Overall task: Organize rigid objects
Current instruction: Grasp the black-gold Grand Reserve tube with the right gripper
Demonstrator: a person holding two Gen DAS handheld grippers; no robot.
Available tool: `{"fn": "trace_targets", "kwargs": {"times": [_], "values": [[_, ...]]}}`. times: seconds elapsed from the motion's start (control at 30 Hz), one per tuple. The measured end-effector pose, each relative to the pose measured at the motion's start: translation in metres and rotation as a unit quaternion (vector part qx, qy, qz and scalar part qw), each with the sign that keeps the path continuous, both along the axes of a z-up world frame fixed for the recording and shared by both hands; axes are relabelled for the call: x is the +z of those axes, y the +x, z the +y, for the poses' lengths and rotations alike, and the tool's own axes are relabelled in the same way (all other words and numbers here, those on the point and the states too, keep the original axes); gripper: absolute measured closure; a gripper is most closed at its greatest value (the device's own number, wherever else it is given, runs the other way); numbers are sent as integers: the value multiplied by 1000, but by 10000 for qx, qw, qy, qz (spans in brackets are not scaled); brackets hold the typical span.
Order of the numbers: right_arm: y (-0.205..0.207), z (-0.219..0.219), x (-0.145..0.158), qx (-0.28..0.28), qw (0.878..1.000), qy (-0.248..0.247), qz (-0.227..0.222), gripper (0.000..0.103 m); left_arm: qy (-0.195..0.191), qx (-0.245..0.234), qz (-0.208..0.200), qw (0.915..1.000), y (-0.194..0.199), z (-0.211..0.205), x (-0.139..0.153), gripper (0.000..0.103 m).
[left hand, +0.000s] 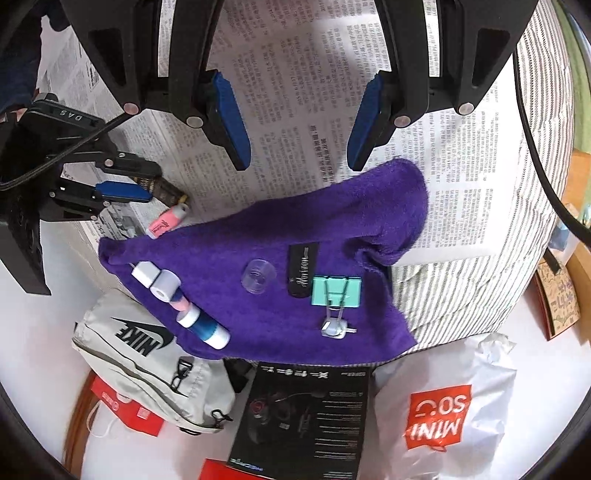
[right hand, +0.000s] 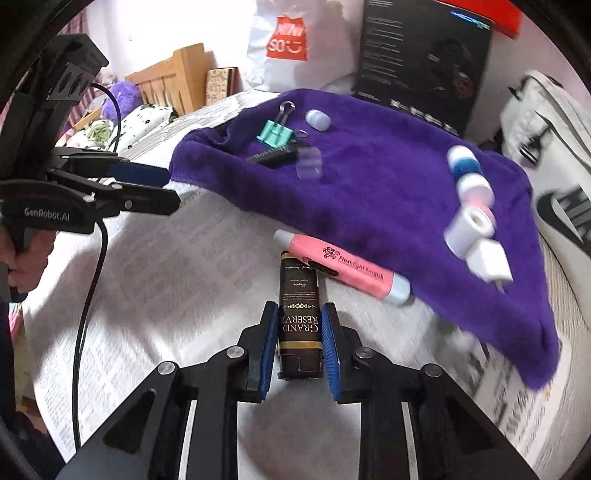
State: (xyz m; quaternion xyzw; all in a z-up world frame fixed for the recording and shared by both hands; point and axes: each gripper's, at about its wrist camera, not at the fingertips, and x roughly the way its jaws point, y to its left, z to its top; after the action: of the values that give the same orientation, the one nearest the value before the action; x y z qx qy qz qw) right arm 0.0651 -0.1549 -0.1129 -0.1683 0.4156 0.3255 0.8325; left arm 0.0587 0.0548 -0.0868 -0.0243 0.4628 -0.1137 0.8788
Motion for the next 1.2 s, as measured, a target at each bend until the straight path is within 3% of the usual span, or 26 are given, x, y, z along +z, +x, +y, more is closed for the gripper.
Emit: {"fn": "trace_targets", "kwargs": {"times": [0.23, 0.53, 0.87, 1.2], "values": [[-19, -50, 1, -460, 9987, 118, 178, 80, -150, -472, -26, 9988, 3, -28, 2, 51], [-43, -85, 3, -697, 9952, 568, 383, 80, -52, -1003, 9, 9949, 11, -70, 4, 51], [-46, -67, 3, -714, 9944, 682, 382, 80, 5, -880, 103, 9961, 11, -63, 1, 51], [-30, -29, -2, -636, 9978, 98, 157, 75, -42, -648, 114, 9978, 8, -41, -1, 51]]}}
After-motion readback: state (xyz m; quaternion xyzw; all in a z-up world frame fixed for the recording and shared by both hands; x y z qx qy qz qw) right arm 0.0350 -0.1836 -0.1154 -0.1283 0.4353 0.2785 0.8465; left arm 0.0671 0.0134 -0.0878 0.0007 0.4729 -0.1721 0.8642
